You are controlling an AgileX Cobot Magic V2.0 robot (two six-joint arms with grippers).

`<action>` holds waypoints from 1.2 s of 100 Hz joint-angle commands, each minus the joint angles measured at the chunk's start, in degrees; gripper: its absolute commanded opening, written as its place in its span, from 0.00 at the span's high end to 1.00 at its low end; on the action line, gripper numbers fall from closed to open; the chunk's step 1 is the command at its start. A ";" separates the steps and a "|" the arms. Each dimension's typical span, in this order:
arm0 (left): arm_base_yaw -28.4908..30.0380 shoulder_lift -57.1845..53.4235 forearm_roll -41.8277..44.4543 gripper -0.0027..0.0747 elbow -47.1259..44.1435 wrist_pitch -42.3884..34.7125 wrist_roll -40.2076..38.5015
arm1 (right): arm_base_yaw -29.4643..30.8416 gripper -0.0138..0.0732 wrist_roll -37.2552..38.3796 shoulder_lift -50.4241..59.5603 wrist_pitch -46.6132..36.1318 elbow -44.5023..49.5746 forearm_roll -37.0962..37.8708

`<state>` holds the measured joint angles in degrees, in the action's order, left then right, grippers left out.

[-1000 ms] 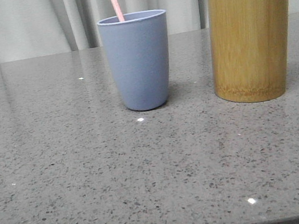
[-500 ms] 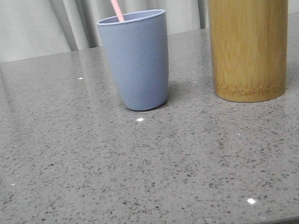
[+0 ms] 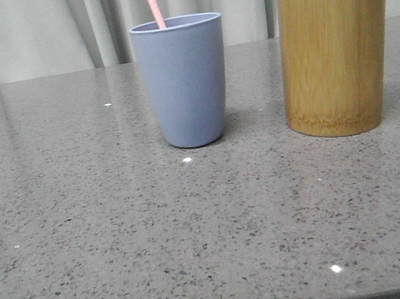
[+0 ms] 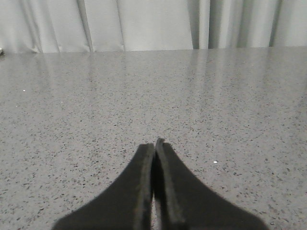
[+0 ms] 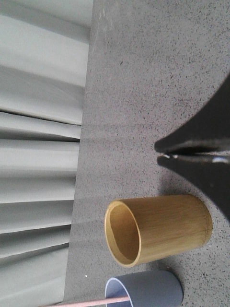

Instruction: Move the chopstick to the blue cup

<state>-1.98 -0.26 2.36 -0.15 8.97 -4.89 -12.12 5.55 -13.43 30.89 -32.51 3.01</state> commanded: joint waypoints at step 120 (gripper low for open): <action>0.16 -2.02 -0.57 0.99 -0.50 -4.68 0.15 | 0.32 0.92 -0.17 -0.57 -10.67 4.93 1.37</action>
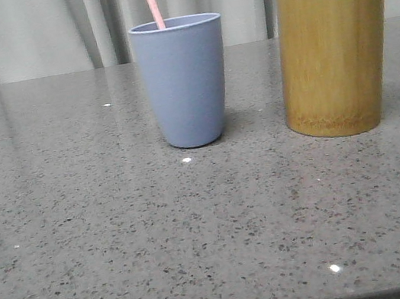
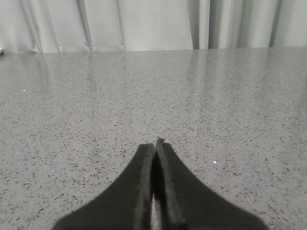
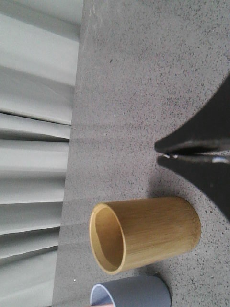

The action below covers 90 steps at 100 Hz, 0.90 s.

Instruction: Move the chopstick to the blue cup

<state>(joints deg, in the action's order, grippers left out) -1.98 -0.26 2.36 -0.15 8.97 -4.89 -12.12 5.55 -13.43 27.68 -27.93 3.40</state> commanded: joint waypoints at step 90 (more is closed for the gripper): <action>0.16 -1.91 -0.57 0.99 -0.50 -4.47 0.15 | 14.02 0.92 3.11 15.25 -25.68 29.58 0.94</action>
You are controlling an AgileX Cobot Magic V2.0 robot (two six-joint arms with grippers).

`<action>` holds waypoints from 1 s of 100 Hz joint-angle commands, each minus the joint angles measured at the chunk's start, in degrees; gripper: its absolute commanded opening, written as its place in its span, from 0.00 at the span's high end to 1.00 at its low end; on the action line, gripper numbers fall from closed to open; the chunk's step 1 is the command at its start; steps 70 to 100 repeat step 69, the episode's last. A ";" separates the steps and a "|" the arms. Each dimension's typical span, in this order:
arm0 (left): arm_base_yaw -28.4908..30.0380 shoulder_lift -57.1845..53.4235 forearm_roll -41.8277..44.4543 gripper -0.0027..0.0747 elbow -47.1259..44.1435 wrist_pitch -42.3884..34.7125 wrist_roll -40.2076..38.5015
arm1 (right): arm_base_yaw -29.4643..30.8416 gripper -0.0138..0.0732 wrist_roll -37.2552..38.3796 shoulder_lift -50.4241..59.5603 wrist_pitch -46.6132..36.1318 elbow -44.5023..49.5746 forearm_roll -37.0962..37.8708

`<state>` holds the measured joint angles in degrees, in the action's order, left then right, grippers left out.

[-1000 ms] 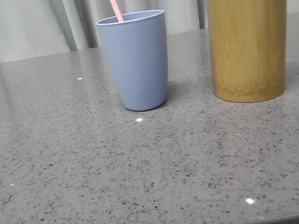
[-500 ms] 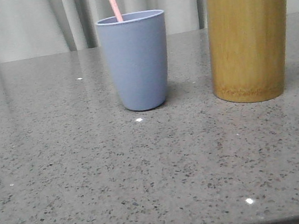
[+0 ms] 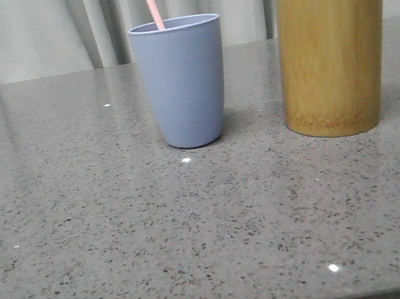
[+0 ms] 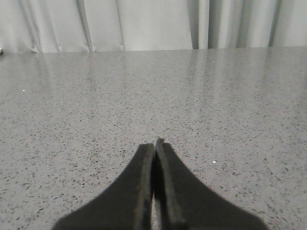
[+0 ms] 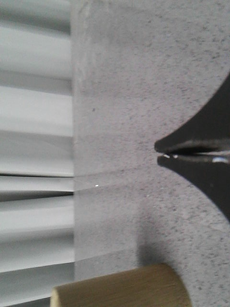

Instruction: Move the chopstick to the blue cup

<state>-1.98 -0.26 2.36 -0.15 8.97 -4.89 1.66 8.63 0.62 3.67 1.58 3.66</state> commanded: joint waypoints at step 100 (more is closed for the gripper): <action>0.16 -1.91 -0.57 0.99 -0.50 -4.38 0.15 | 0.24 0.92 0.03 1.21 -0.59 0.07 0.68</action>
